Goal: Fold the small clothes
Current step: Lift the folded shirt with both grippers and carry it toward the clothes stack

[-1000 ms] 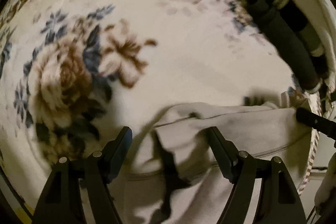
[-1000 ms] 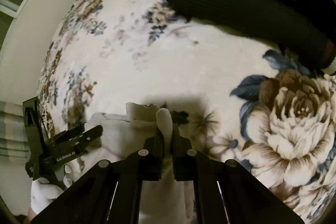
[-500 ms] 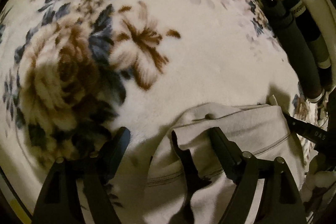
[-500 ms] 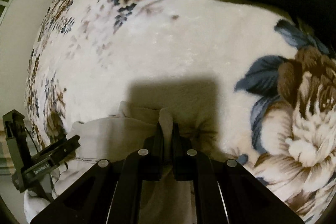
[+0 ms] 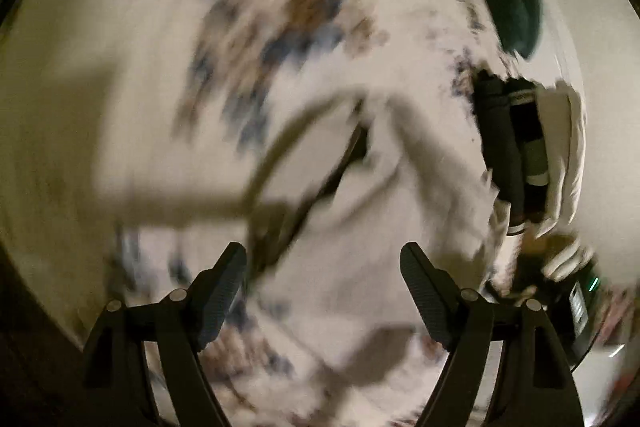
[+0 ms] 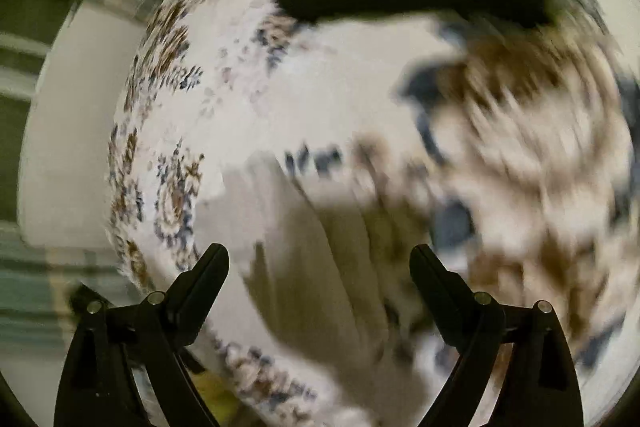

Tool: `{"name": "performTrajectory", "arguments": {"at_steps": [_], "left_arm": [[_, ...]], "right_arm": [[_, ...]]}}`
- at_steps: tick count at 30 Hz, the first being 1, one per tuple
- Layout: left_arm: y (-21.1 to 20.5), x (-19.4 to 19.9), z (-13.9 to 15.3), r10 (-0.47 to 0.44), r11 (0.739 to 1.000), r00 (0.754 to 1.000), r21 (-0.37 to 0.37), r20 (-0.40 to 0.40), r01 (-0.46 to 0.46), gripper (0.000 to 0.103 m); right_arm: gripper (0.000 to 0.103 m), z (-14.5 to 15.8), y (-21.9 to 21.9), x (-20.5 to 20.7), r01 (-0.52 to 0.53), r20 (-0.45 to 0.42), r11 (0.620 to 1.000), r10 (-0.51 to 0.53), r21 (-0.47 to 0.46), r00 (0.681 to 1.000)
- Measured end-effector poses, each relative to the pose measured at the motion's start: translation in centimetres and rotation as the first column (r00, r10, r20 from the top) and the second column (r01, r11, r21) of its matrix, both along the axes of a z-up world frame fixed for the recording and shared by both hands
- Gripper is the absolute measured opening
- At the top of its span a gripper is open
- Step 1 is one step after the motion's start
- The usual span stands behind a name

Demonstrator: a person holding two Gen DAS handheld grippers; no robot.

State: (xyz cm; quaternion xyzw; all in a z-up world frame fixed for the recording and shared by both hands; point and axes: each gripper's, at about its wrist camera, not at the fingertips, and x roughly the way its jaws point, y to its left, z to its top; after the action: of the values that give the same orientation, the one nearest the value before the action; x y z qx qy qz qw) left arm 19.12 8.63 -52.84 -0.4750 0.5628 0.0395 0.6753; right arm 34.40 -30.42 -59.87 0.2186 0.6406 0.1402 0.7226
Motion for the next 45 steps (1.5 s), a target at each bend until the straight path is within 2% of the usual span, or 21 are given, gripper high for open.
{"name": "performTrajectory", "arguments": {"at_steps": [2,4,7,10,14,15,16,17,19,23,26,29,34,35,37,40,41,43,45], "left_arm": [[-1.0,-2.0,-1.9,0.044,0.996,0.998,-0.074,-0.041,-0.047,0.078],[-2.1,-2.9,-3.8,0.078,0.986,0.995,-0.140,-0.064,-0.086,0.078],[-2.7,-3.4,-5.3,0.129,0.973,0.990,-0.184,-0.050,-0.136,0.078],[-2.7,-3.3,-6.2,0.162,0.964,0.986,-0.209,-0.036,-0.166,0.078],[-2.6,-4.2,-6.0,0.192,0.952,0.981,-0.236,-0.031,-0.194,0.078],[-2.6,-4.4,-5.9,0.198,0.949,0.980,-0.246,-0.029,-0.199,0.078],[-2.6,-4.6,-6.0,0.205,0.945,0.978,-0.254,-0.028,-0.206,0.078],[-2.7,-4.7,-5.9,0.213,0.942,0.977,-0.261,-0.023,-0.212,0.078],[-2.9,-4.5,-5.9,0.232,0.931,0.973,-0.286,-0.014,-0.226,0.078],[-3.7,-4.1,-5.8,0.258,0.900,0.966,-0.368,0.020,-0.233,0.078],[-5.0,-3.1,-6.3,0.294,0.856,0.955,-0.455,0.037,-0.246,0.078],[-6.1,-1.9,-7.3,0.329,0.821,0.943,-0.509,0.054,-0.257,0.078],[-5.9,-0.6,-9.5,0.420,0.775,0.907,-0.531,0.028,-0.342,0.078],[-5.6,-0.5,-9.5,0.432,0.775,0.901,-0.523,0.029,-0.355,0.078],[-5.0,-0.1,-8.9,0.443,0.792,0.895,-0.488,0.047,-0.366,0.078],[-4.3,0.6,-7.2,0.434,0.844,0.894,-0.397,0.112,-0.360,0.076],[-4.1,0.8,-6.5,0.422,0.864,0.896,-0.362,0.139,-0.350,0.073],[-3.7,1.1,-5.7,0.382,0.898,0.909,-0.300,0.167,-0.322,0.055],[-3.5,1.6,-5.2,0.340,0.923,0.923,-0.253,0.183,-0.290,0.048]], "right_arm": [[0.094,-0.9,-1.4,-3.1,0.074,-0.052,0.995,-0.071,0.061,0.996],[0.094,-3.0,-1.9,-5.9,0.124,-0.127,0.984,-0.108,0.126,0.986],[0.094,-7.1,-1.4,-8.2,0.197,-0.213,0.951,-0.147,0.239,0.966],[0.094,-11.0,-0.1,-8.7,0.259,-0.230,0.895,-0.183,0.364,0.956],[0.093,-13.0,0.7,-8.3,0.344,-0.214,0.806,-0.273,0.481,0.938],[0.086,-12.9,1.1,-8.1,0.348,-0.201,0.793,-0.285,0.499,0.937],[0.076,-12.7,1.6,-7.9,0.346,-0.191,0.798,-0.289,0.493,0.938],[0.070,-12.6,1.9,-7.8,0.344,-0.186,0.796,-0.290,0.498,0.939],[0.064,-12.4,2.6,-7.7,0.361,-0.196,0.788,-0.303,0.499,0.933],[0.061,-12.2,3.1,-7.8,0.408,-0.257,0.756,-0.318,0.512,0.913],[0.060,-12.0,3.0,-7.7,0.435,-0.301,0.733,-0.319,0.522,0.899],[0.059,-12.0,2.6,-7.7,0.459,-0.339,0.707,-0.317,0.538,0.886],[0.059,-11.6,2.0,-7.0,0.439,-0.331,0.732,-0.301,0.521,0.894],[0.059,-11.5,1.7,-6.8,0.435,-0.329,0.737,-0.297,0.518,0.896],[0.059,-11.5,1.6,-6.6,0.422,-0.318,0.752,-0.292,0.506,0.902],[0.060,-11.4,1.8,-6.3,0.402,-0.305,0.770,-0.279,0.496,0.911],[0.062,-11.4,1.9,-6.2,0.391,-0.303,0.777,-0.267,0.494,0.915],[0.069,-11.2,2.1,-6.1,0.364,-0.293,0.807,-0.247,0.466,0.924],[0.077,-11.0,2.4,-6.2,0.336,-0.281,0.828,-0.226,0.449,0.933]]}}
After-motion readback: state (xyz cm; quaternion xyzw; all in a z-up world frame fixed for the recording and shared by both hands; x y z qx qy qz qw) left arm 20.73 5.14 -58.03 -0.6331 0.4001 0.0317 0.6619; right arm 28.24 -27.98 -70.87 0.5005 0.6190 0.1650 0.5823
